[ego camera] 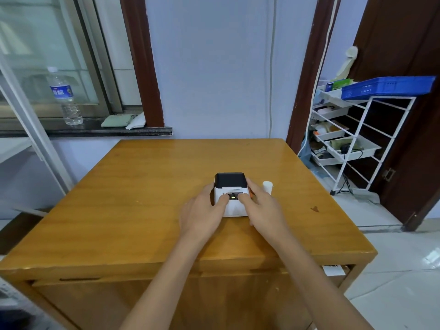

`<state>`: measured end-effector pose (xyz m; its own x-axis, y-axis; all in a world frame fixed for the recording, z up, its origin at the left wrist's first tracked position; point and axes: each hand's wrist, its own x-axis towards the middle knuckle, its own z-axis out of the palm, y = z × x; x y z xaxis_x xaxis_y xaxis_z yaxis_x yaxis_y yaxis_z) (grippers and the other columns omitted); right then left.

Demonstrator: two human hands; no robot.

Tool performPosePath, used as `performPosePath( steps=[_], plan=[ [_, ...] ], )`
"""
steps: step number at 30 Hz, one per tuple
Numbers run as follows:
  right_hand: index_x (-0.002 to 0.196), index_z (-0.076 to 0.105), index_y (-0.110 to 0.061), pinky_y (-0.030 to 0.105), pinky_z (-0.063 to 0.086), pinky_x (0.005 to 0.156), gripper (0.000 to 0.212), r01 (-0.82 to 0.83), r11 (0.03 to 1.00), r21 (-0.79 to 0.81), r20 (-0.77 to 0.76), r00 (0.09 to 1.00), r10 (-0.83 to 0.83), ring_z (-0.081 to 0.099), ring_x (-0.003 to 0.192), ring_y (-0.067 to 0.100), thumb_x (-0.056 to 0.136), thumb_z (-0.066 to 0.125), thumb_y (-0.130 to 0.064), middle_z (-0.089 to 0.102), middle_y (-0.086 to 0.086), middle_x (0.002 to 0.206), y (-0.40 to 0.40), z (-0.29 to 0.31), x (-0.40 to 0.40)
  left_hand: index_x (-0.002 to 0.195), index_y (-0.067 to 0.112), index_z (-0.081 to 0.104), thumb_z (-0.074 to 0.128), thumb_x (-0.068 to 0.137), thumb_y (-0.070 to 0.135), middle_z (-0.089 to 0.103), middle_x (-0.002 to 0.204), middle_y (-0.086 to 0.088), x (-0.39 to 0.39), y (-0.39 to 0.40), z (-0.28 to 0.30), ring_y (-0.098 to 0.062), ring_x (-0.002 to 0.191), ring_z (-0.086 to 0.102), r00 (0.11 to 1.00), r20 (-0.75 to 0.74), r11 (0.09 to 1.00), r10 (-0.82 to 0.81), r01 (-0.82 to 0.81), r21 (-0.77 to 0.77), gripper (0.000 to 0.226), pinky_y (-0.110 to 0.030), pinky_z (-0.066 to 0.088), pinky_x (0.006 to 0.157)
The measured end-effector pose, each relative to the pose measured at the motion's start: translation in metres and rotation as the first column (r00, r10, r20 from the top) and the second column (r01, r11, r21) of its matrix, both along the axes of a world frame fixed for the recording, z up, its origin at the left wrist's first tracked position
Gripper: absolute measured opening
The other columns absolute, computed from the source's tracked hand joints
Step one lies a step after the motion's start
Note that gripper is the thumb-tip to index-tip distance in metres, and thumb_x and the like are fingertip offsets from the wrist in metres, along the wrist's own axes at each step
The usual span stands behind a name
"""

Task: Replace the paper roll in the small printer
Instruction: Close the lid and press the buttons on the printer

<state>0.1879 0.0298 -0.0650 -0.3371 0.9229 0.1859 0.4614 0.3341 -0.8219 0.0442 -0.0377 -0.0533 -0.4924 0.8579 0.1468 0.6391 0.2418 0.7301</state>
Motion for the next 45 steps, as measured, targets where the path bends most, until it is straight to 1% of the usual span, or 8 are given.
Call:
performPosePath(
  steps=[6, 15, 18, 21, 26, 37, 41, 45],
  plan=[
    [0.159, 0.037, -0.043, 0.046, 0.061, 0.088, 0.067, 0.000, 1.000, -0.013, -0.007, 1.000, 0.000, 0.060, 0.083, 0.013, 0.094, 0.044, -0.050, 0.054, -0.021, 0.080, -0.003, 0.000, 0.001, 0.149, 0.038, 0.049, 0.050, 0.095, 0.054, 0.068, 0.134, 0.011, -0.002, -0.001, -0.002, -0.020, 0.124, 0.060, 1.000, 0.024, 1.000, 0.003, -0.003, 0.007, 0.056, -0.040, 0.049, 0.097],
    [0.156, 0.044, -0.042, 0.032, 0.053, 0.069, 0.055, 0.021, 0.999, 0.025, -0.020, 1.000, -0.021, 0.062, 0.070, 0.010, 0.101, 0.049, -0.039, 0.062, -0.013, 0.074, -0.006, 0.002, 0.001, 0.145, 0.038, 0.051, 0.047, 0.097, 0.053, 0.069, 0.129, 0.010, -0.001, -0.002, -0.006, -0.020, 0.120, 0.060, 0.999, -0.049, 0.999, 0.000, 0.002, 0.039, 0.051, -0.036, 0.046, 0.091],
    [0.152, 0.049, -0.041, 0.029, 0.043, 0.062, 0.050, 0.033, 0.996, 0.086, 0.022, 0.999, -0.035, 0.062, 0.069, 0.012, 0.102, 0.048, -0.035, 0.065, -0.007, 0.073, -0.010, 0.004, 0.002, 0.144, 0.035, 0.052, 0.045, 0.100, 0.050, 0.069, 0.128, 0.009, -0.001, -0.003, -0.006, -0.020, 0.124, 0.052, 0.994, -0.107, 0.999, -0.005, 0.011, 0.054, 0.048, -0.037, 0.037, 0.099],
    [0.154, 0.048, -0.037, 0.028, 0.047, 0.065, 0.051, 0.075, 0.990, 0.120, 0.083, 0.993, -0.086, 0.064, 0.075, 0.011, 0.103, 0.048, -0.036, 0.068, -0.005, 0.079, -0.015, 0.008, 0.003, 0.143, 0.032, 0.054, 0.043, 0.101, 0.049, 0.069, 0.125, 0.008, 0.001, -0.004, -0.005, -0.019, 0.125, 0.049, 0.986, -0.166, 0.999, 0.004, 0.005, 0.054, 0.046, -0.033, 0.026, 0.094],
    [0.152, 0.051, -0.034, 0.032, 0.048, 0.064, 0.049, 0.106, 0.982, 0.157, 0.136, 0.982, -0.128, 0.059, 0.068, 0.012, 0.103, 0.049, -0.039, 0.053, -0.009, 0.066, -0.020, 0.010, 0.004, 0.138, 0.029, 0.058, 0.045, 0.102, 0.044, 0.069, 0.124, 0.006, 0.001, -0.006, -0.003, -0.019, 0.128, 0.048, 0.989, -0.144, 0.997, -0.021, 0.030, 0.065, 0.041, -0.031, 0.024, 0.089],
    [0.132, 0.060, -0.034, 0.020, 0.040, 0.063, 0.034, -0.003, 0.992, 0.129, 0.031, 1.000, -0.001, 0.062, 0.079, 0.006, 0.101, 0.048, -0.026, 0.067, -0.011, 0.088, -0.022, 0.009, 0.001, 0.137, 0.028, 0.055, 0.039, 0.102, 0.044, 0.067, 0.128, 0.007, 0.002, -0.008, -0.007, -0.019, 0.125, 0.049, 0.980, -0.191, 0.997, -0.055, 0.065, 0.049, 0.042, -0.033, 0.030, 0.091],
    [0.147, 0.048, -0.030, 0.031, 0.049, 0.078, 0.045, -0.011, 0.998, 0.058, 0.037, 0.999, 0.008, 0.064, 0.101, 0.013, 0.103, 0.044, -0.029, 0.068, -0.007, 0.121, -0.023, 0.009, -0.001, 0.131, 0.022, 0.052, 0.032, 0.103, 0.043, 0.065, 0.125, 0.002, 0.003, -0.005, -0.012, -0.019, 0.118, 0.049, 0.979, -0.171, 0.992, -0.110, 0.119, 0.044, 0.041, -0.037, 0.042, 0.093],
    [0.151, 0.042, -0.032, 0.037, 0.053, 0.083, 0.047, -0.007, 1.000, 0.026, 0.043, 0.999, 0.006, 0.063, 0.101, 0.016, 0.104, 0.042, -0.029, 0.066, -0.005, 0.126, -0.022, 0.009, -0.001, 0.127, 0.024, 0.050, 0.033, 0.103, 0.041, 0.063, 0.118, 0.004, 0.002, -0.005, -0.011, -0.017, 0.109, 0.051, 0.984, -0.118, 0.989, -0.134, 0.141, 0.052, 0.034, -0.036, 0.042, 0.081]
  ],
)
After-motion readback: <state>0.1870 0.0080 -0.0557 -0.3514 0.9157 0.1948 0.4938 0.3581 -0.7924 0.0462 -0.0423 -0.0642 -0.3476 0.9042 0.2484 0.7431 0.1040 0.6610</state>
